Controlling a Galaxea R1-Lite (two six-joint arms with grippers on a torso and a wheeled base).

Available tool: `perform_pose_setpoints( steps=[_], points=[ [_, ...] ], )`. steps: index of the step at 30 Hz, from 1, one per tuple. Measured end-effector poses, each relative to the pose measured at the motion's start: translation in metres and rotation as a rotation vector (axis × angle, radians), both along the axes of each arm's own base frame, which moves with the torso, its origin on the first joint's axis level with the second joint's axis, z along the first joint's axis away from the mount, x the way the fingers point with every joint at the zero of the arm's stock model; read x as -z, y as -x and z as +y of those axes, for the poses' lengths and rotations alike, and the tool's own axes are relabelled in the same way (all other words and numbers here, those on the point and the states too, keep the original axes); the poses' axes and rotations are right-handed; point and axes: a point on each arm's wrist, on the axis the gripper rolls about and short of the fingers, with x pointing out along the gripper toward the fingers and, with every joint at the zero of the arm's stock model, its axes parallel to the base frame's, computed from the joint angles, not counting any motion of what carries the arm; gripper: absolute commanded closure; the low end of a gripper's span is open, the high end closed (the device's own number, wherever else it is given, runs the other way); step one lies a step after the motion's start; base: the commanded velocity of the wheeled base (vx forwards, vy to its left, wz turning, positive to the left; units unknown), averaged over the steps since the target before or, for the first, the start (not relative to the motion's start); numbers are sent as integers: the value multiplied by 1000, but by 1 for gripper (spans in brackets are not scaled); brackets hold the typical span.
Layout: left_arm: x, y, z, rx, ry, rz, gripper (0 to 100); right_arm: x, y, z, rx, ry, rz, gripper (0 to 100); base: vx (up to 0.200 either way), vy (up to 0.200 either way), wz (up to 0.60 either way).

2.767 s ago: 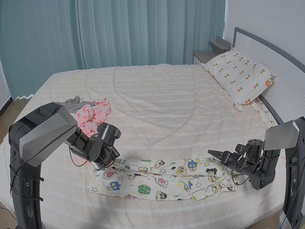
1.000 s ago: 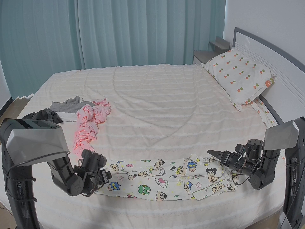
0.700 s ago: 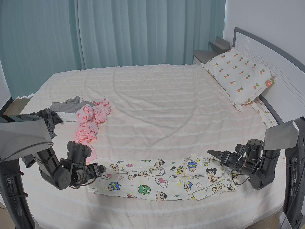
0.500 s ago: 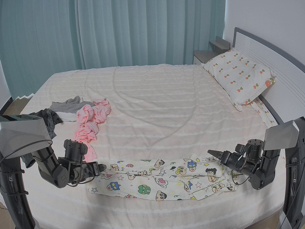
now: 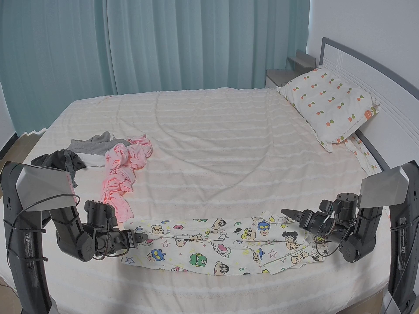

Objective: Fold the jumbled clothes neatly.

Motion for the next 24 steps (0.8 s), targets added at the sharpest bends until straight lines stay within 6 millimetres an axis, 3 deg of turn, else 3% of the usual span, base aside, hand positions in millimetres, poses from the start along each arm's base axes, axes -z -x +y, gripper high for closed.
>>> perform_pose_setpoints(
  steps=[14, 24],
  points=[
    [1, -12, 1, -16, 86, -77, 0, 6, 9, 7, -13, 14, 38, 0, 0, 0, 0],
    [12, -12, -4, 49, 32, -100, 0, 6, 9, 10, -24, 14, 38, 0, 0, 0, 0]
  ],
)
